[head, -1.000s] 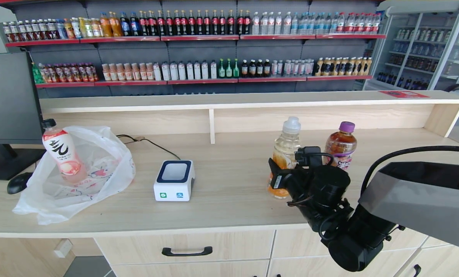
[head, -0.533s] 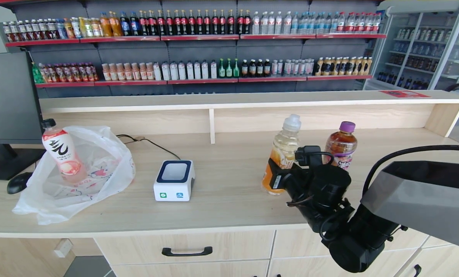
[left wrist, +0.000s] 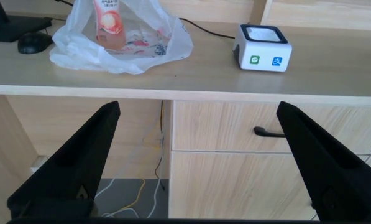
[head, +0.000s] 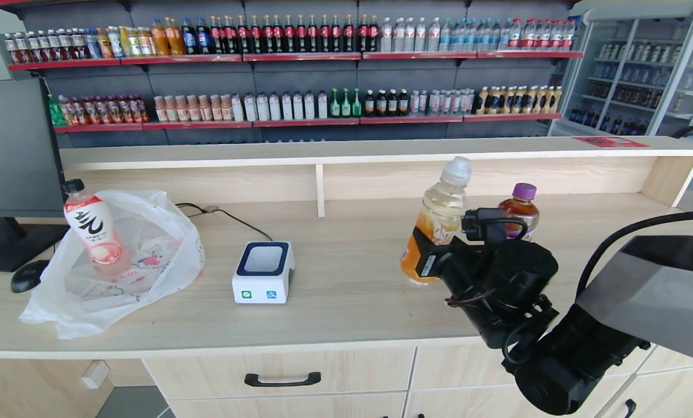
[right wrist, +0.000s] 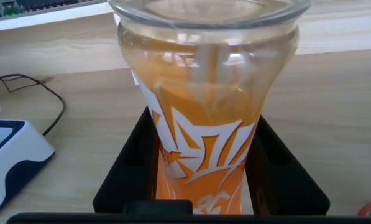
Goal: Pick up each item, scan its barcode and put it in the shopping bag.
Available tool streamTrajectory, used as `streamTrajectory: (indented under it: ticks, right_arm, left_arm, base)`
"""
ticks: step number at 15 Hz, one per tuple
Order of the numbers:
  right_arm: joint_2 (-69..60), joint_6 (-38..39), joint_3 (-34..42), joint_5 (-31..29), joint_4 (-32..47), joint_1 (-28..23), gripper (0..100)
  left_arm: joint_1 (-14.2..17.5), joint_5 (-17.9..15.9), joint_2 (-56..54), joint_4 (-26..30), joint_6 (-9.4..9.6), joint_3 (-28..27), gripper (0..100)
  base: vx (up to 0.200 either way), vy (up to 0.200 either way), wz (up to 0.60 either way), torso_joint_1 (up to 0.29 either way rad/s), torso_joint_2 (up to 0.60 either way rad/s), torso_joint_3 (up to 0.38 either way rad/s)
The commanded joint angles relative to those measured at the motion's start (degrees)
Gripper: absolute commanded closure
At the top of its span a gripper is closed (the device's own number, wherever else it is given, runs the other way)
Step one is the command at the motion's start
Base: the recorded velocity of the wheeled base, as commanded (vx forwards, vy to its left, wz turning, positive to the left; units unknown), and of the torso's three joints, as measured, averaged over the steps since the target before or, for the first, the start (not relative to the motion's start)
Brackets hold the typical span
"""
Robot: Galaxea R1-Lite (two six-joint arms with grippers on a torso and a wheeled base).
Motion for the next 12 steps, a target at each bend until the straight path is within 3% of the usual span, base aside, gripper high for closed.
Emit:
streamTrajectory:
  ticks: [1, 12]
  right_arm:
    - [-5.3, 0.1, 3.0, 0.0, -0.1, 1.0, 100]
    - [-27.5, 0.4, 21.8, 0.2, -0.1, 10.9, 100]
  left_arm:
    - [0.1, 0.0, 0.0, 0.0, -0.01, 0.0, 0]
    - [0.1, 0.0, 0.0, 0.0, -0.01, 0.0, 0]
  base:
    - [0.0, 0.0, 0.0, 0.0, 0.0, 0.0]
    - [0.0, 0.0, 0.0, 0.0, 0.0, 0.0]
